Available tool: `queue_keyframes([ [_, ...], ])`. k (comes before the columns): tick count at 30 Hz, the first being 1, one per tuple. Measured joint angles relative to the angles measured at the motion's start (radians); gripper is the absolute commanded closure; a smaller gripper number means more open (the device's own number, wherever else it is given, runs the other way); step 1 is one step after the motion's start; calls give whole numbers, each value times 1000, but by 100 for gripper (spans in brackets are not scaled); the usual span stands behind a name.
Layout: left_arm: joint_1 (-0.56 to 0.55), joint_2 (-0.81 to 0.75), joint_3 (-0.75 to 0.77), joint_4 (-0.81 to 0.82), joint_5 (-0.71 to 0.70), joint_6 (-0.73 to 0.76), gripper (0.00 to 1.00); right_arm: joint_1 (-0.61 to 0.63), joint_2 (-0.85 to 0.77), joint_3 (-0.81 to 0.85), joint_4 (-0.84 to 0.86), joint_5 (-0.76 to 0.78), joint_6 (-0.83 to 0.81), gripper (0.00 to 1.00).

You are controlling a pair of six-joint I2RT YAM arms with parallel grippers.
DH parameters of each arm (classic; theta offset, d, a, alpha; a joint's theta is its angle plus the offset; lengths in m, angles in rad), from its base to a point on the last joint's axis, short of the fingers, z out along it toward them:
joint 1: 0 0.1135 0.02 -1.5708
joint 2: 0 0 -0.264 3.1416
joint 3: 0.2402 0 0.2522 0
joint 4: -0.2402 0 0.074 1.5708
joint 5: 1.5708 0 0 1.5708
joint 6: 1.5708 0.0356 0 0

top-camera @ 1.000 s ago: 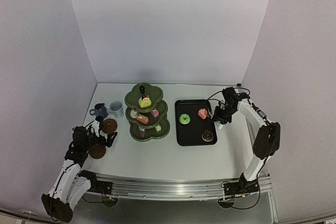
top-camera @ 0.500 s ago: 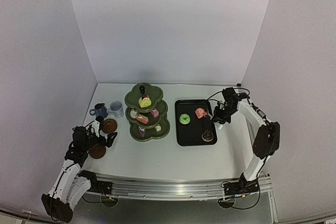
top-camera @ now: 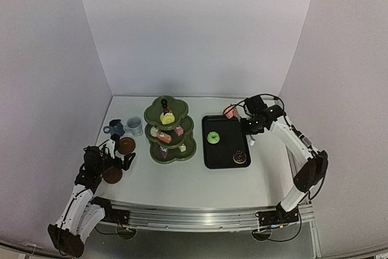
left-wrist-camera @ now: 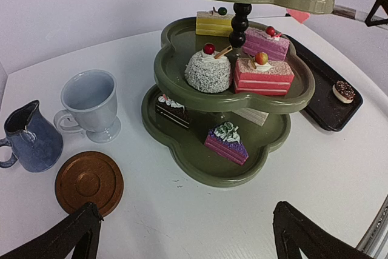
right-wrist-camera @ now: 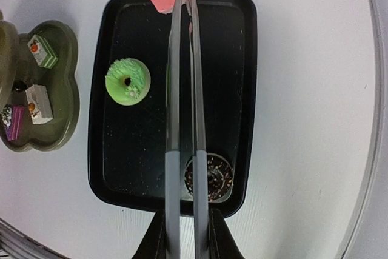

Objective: Serve the afternoon tea

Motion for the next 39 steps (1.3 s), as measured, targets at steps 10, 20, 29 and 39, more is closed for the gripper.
queue_keyframes([
  [10, 0, 3, 0, 0, 0, 0, 1, 275, -70, 57, 212, 320, -313, 100],
  [20, 0, 4, 0, -1, -1, 2, 1, 460, -39, 78, 415, 400, -667, 100],
  [29, 0, 4, 0, -1, -1, 2, 1, 486, -21, 62, 437, 478, -769, 100],
  [39, 0, 4, 0, -1, -1, 2, 1, 486, 0, 45, 442, 567, -812, 100],
])
